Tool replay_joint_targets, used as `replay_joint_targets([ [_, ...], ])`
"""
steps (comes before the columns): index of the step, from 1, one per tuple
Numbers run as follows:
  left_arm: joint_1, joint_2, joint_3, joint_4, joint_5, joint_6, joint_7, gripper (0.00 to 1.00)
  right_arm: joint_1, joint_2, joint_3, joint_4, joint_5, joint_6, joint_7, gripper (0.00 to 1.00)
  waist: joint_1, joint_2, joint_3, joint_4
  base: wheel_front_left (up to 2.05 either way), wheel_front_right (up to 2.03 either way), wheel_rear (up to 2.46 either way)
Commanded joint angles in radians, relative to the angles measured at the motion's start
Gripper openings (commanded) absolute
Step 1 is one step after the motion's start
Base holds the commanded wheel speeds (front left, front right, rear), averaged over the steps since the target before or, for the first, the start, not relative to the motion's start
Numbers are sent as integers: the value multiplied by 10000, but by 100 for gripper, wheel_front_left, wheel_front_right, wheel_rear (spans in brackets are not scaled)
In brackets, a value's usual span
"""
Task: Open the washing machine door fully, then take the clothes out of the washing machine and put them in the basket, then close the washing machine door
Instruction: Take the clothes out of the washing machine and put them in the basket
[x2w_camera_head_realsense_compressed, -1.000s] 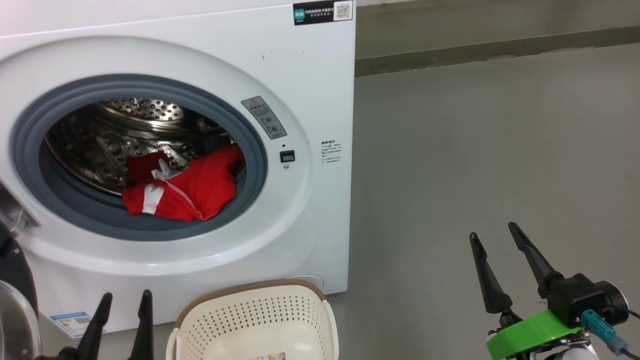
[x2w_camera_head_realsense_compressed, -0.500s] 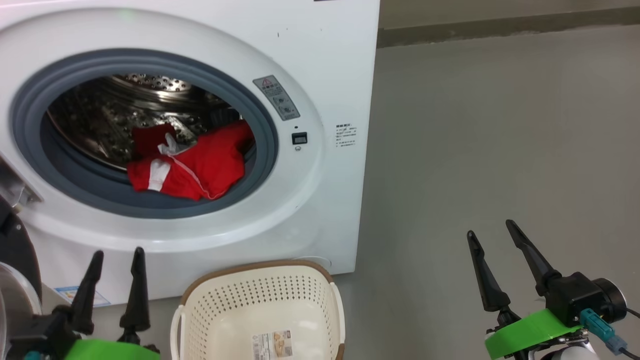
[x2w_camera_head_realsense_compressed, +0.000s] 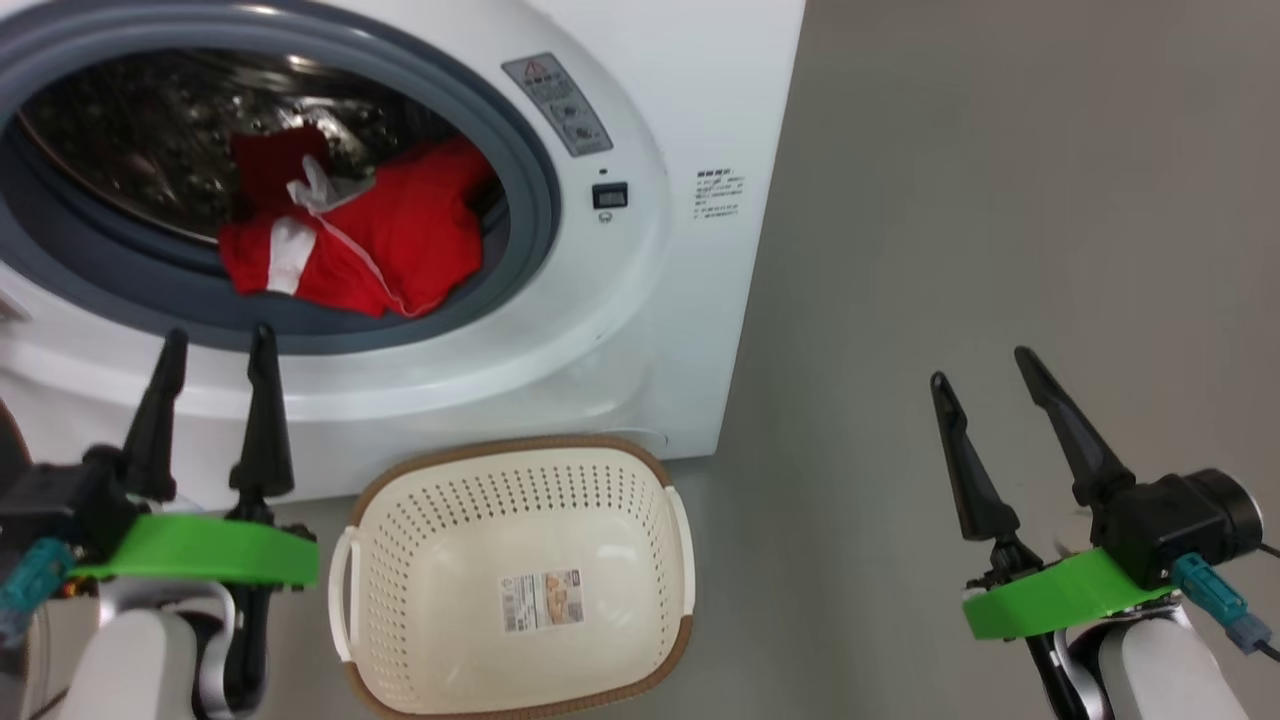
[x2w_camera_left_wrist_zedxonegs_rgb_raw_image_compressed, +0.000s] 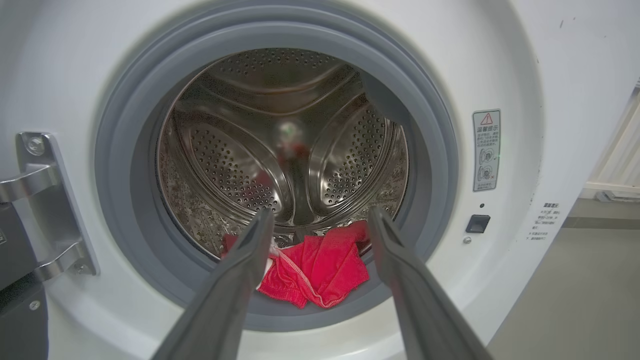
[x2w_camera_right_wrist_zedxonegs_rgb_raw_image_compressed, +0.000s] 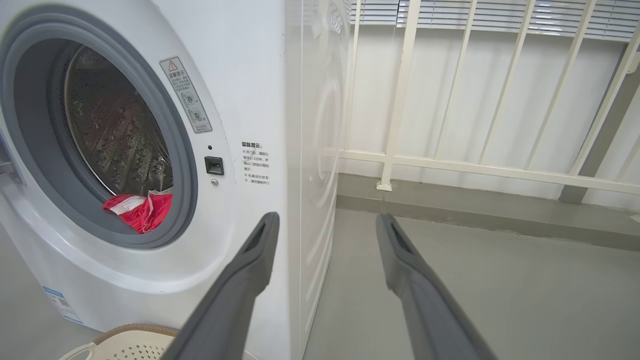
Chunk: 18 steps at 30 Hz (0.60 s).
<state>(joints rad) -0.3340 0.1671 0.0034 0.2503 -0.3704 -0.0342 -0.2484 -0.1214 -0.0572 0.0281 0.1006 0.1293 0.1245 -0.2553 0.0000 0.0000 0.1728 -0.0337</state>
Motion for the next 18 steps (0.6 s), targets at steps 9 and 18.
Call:
replay_joint_targets([
  [9,-1966,344,350,845,255,70,-121,100,-809,-27,245,-541,-190,62,-65,100,0,0,1440,112,0,0,0],
  [18,-3793,530,222,2088,564,62,-130,100,-1219,-27,286,-708,-248,62,-65,100,0,0,2547,44,0,0,0],
])
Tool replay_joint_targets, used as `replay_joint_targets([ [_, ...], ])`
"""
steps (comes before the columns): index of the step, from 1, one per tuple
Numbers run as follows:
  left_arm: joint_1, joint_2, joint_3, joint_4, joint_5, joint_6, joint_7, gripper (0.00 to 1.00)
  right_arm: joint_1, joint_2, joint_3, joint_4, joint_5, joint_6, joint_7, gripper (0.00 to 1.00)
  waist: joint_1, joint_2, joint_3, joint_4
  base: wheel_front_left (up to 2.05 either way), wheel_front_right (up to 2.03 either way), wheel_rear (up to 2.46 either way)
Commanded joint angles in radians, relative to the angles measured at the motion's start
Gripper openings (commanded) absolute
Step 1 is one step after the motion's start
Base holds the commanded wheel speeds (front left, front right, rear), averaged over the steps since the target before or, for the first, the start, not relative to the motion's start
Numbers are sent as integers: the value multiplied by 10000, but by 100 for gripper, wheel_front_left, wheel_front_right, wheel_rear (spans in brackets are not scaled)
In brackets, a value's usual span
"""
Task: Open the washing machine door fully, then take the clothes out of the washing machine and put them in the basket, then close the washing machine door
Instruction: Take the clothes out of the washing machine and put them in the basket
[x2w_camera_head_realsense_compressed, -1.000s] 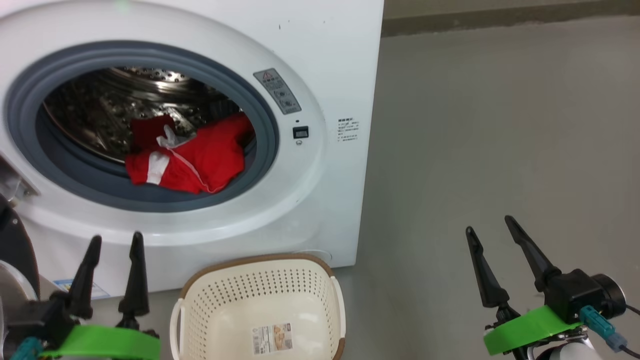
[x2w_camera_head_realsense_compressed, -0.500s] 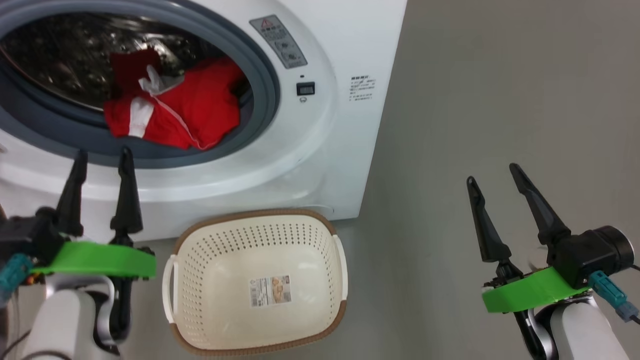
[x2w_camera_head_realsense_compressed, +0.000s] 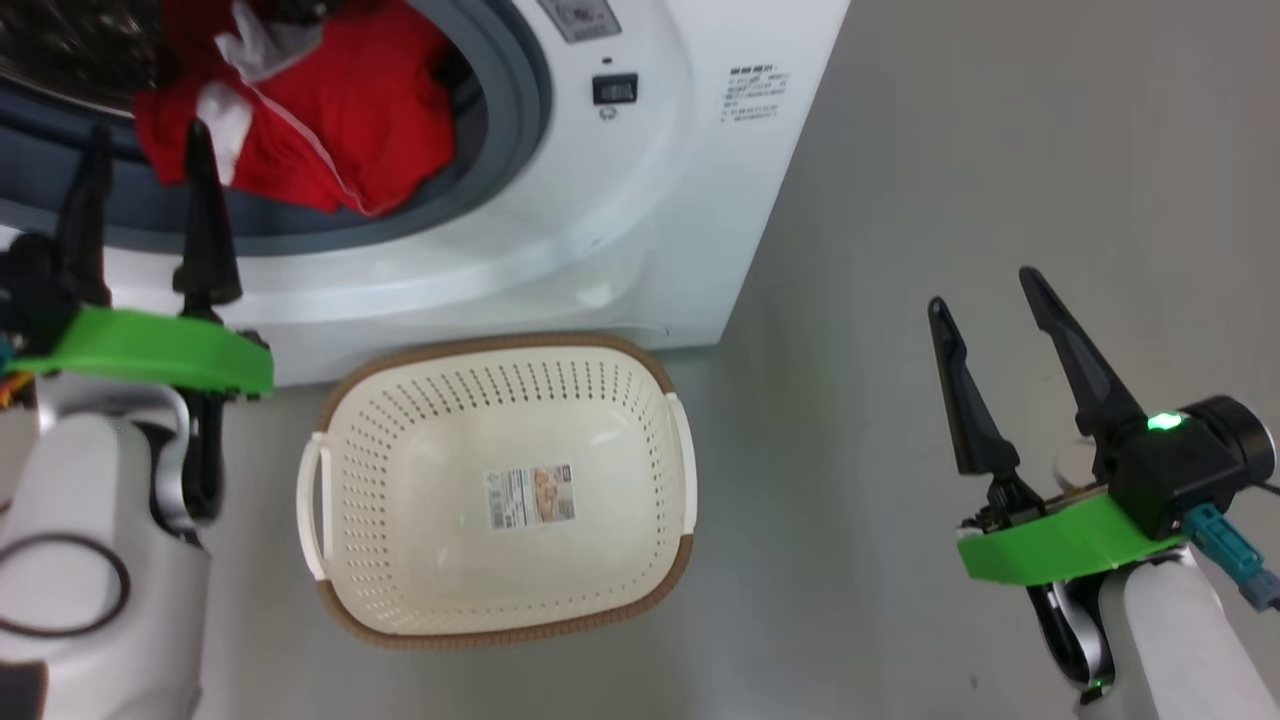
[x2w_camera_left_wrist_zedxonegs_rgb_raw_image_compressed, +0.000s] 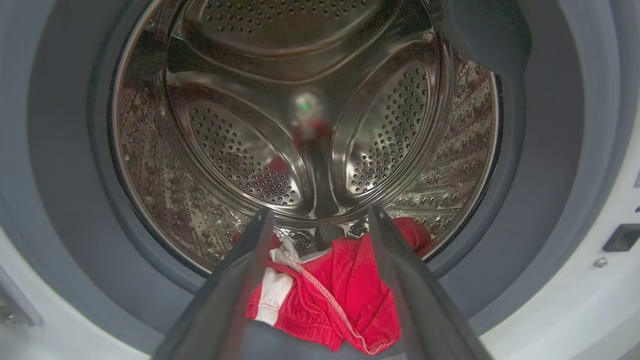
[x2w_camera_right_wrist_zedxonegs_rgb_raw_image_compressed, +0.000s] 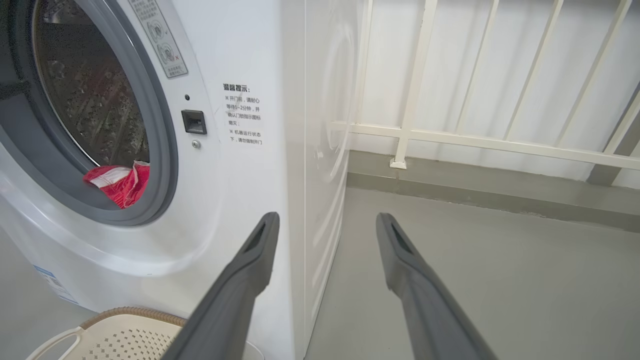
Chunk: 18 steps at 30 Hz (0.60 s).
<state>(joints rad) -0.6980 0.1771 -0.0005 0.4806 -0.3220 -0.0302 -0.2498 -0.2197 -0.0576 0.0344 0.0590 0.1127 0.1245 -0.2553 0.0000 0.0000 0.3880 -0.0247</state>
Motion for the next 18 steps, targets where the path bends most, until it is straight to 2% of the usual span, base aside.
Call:
replay_joint_targets([
  [1,-340,496,215,-19,165,41,-117,100,-281,-21,238,-298,-79,62,-65,100,0,0,499,-76,0,0,0],
  [11,-2051,965,-96,1943,634,174,-110,100,-528,7,369,-262,-62,62,-65,100,0,0,1139,-347,0,0,0],
  [18,-2932,1618,-573,3477,1420,656,266,100,-663,36,555,-168,0,62,-65,100,0,0,1284,-625,0,0,0],
])
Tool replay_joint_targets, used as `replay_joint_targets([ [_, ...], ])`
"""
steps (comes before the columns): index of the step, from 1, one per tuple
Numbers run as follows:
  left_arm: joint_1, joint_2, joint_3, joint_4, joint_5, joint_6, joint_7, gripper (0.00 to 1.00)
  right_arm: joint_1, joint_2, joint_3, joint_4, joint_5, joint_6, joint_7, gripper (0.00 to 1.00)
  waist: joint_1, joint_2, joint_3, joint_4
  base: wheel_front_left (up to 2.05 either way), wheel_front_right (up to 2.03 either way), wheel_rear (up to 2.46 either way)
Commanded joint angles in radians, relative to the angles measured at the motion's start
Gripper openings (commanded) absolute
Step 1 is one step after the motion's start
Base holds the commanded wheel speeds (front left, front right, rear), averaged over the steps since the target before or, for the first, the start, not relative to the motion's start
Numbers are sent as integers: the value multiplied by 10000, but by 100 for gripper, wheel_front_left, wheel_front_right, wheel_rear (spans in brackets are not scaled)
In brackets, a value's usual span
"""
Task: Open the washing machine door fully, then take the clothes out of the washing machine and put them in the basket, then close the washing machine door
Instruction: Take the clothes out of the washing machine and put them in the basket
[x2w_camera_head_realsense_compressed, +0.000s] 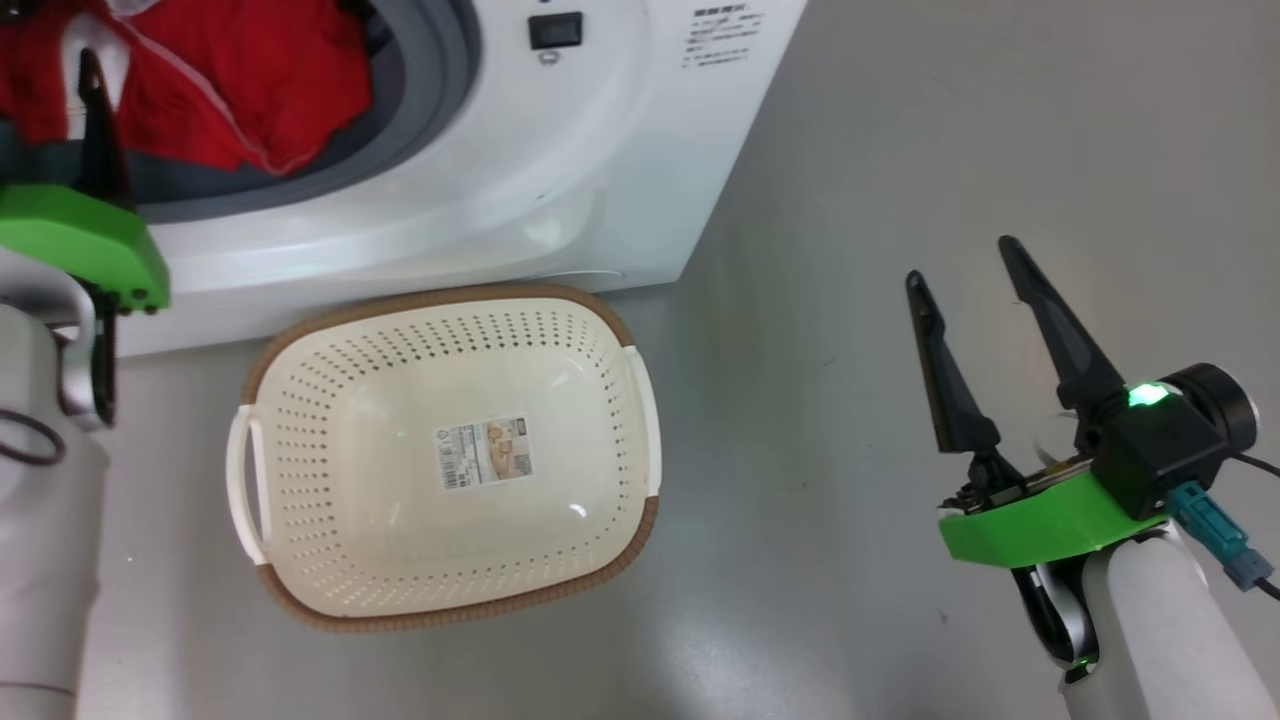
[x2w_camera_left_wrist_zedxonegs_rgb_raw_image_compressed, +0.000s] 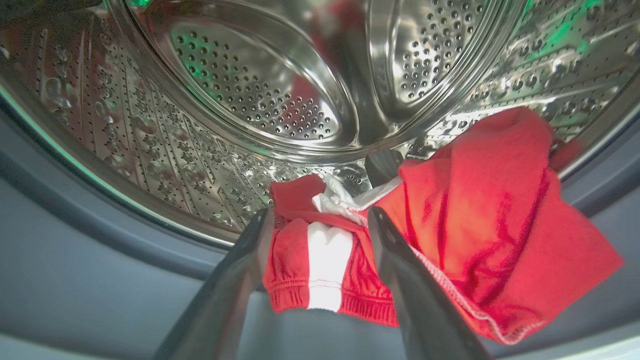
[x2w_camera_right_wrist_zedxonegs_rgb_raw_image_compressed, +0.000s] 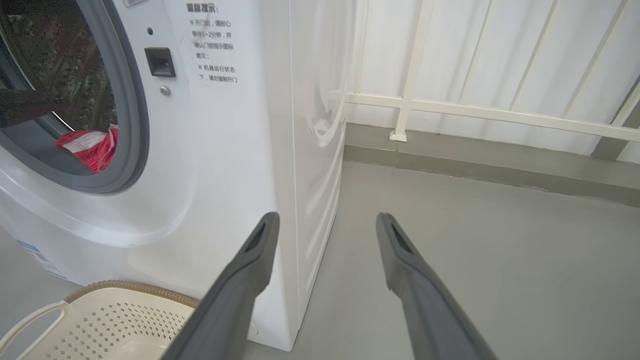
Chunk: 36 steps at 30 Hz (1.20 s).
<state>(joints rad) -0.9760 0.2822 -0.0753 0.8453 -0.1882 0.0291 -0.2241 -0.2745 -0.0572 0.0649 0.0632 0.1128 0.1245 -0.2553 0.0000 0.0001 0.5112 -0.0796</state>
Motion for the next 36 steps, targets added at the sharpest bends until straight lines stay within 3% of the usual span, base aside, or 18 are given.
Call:
replay_joint_targets([
  [1,-258,689,73,28,228,131,119,100,-137,36,293,-195,18,62,-65,100,0,-1,69,-129,0,0,0],
  [19,-1472,1968,-1121,1834,1391,175,1553,100,-513,68,736,-41,535,62,-65,100,0,-1,760,-854,0,0,0],
  [30,-1857,2343,-1432,2321,1535,208,1882,100,-676,69,946,-57,777,62,-65,100,0,-1,1070,-1126,0,0,0],
  [31,-1870,2343,-1439,2345,1513,194,1866,46,-689,69,949,-52,792,62,-65,100,0,-1,1077,-1135,0,0,0],
  [32,-1883,2336,-1443,2363,1487,184,1842,6,-700,69,943,-49,804,62,-65,100,0,-1,1077,-1139,0,0,0],
  [33,-1891,2324,-1452,2377,1467,186,1814,0,-708,69,933,-45,813,62,-65,100,0,-1,1073,-1139,0,0,0],
  [36,-1892,2261,-1429,2382,1344,165,1662,0,-712,69,903,-20,814,62,-65,100,0,-1,1043,-1118,0,0,0],
])
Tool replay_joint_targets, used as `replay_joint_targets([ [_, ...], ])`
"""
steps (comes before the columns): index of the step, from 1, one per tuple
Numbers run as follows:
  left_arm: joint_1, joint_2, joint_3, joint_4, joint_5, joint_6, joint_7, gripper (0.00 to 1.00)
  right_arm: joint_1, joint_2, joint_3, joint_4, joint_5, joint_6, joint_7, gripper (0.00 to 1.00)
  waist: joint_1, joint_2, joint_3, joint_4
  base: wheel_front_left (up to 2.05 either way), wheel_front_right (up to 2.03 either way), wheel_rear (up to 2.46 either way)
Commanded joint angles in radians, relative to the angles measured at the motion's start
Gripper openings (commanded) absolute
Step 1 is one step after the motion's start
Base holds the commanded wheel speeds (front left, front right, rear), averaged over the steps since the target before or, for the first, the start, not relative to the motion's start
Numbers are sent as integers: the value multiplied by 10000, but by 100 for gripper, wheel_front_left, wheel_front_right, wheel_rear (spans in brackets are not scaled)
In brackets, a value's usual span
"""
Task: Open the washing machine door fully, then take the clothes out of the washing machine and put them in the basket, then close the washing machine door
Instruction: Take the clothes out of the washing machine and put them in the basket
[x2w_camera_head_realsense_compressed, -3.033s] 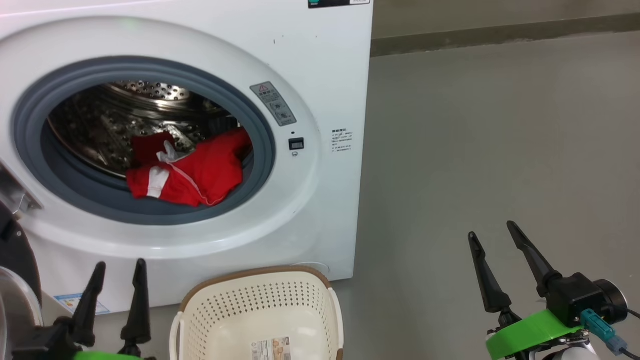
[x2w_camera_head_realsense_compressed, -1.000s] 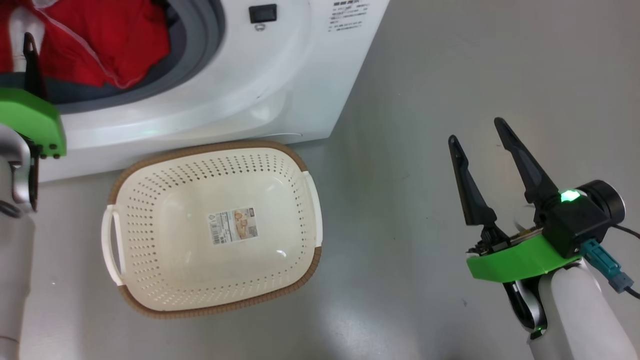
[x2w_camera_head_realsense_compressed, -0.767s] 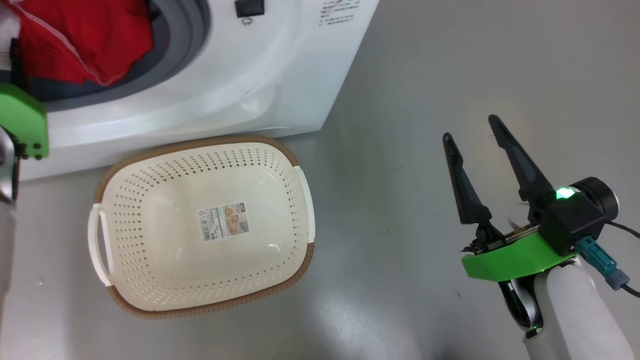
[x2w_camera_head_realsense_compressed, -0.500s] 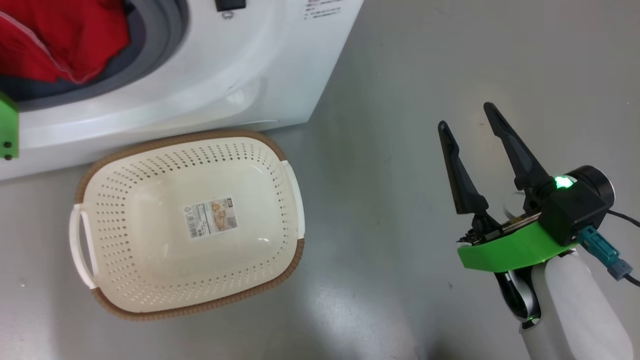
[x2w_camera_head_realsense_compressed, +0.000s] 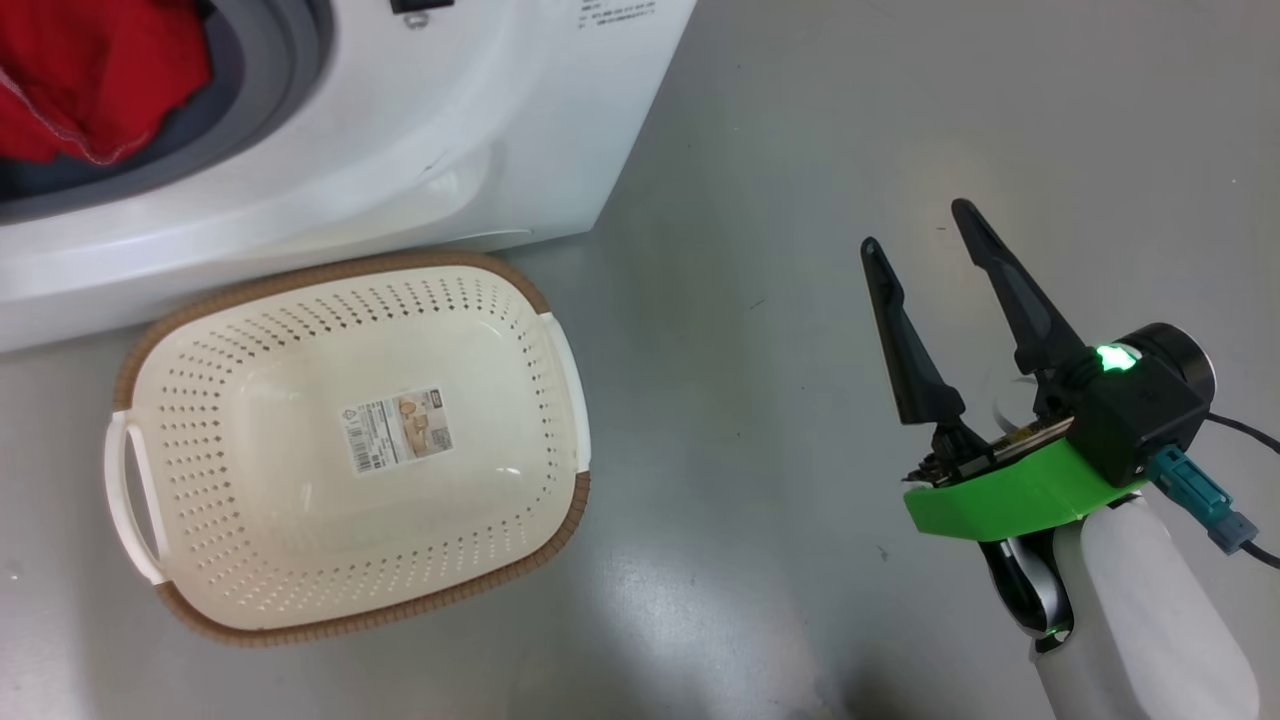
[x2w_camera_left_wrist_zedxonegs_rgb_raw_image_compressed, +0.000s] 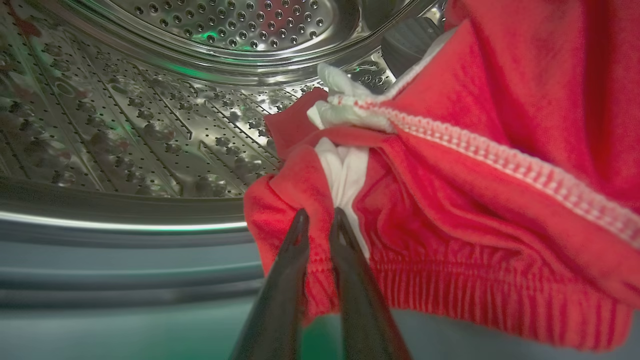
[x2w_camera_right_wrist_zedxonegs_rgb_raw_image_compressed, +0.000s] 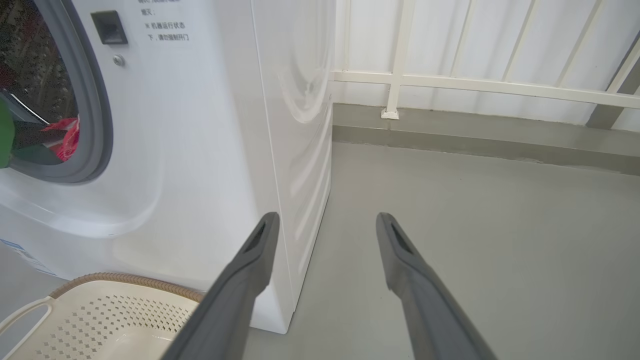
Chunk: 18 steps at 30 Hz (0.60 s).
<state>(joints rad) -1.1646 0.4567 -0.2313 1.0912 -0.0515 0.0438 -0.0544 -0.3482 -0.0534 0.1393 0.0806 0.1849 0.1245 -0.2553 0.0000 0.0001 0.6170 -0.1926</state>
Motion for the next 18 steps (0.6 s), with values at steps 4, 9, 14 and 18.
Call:
replay_joint_targets([
  [4,10,446,210,-93,-230,-15,-304,0,22,31,149,-165,78,62,-65,100,0,-1,-68,70,0,0,0],
  [9,61,276,379,-216,-565,-27,-877,0,39,31,153,-119,35,62,-65,100,0,-1,-175,193,0,0,0],
  [14,246,53,713,-358,-1092,-108,-1425,0,28,31,130,-77,-55,62,-65,100,0,-1,-385,303,0,0,0],
  [18,474,-64,913,-613,-1399,-132,-1786,0,79,31,83,-68,-102,62,-65,100,0,-1,-588,416,0,0,0],
])
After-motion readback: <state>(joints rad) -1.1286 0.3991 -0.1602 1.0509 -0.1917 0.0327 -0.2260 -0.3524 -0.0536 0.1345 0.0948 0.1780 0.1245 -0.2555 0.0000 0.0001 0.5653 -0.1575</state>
